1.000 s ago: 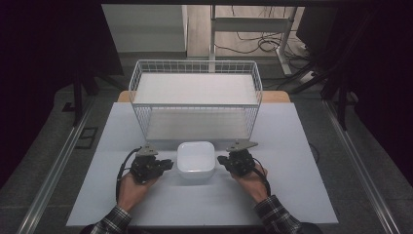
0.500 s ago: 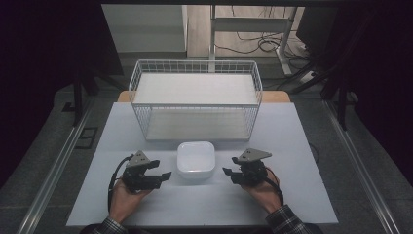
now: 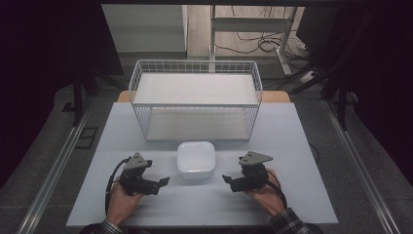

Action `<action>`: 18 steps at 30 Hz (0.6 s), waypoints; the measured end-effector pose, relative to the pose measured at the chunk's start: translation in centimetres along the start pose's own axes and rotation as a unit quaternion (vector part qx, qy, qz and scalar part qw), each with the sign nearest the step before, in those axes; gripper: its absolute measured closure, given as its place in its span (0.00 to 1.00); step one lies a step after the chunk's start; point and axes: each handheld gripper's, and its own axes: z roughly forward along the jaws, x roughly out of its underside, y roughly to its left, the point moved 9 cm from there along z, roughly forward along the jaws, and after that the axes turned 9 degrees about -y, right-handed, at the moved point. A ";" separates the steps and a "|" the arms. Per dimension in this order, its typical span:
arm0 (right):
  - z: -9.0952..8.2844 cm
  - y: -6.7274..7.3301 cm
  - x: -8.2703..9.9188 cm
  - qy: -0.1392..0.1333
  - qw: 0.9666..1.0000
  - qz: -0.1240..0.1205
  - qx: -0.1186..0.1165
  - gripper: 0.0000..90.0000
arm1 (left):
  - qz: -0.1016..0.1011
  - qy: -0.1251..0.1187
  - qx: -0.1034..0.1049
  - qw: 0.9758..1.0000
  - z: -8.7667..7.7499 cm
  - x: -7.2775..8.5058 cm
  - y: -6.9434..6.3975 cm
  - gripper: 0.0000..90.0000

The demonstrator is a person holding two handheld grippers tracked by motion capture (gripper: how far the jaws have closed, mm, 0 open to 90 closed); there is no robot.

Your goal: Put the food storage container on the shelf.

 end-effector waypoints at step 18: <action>0.9 0.5 -1.3 -0.002 1.000 0.016 -0.007 0.01 | -0.025 -0.011 0.021 0.999 0.3 -2.1 -0.2 0.06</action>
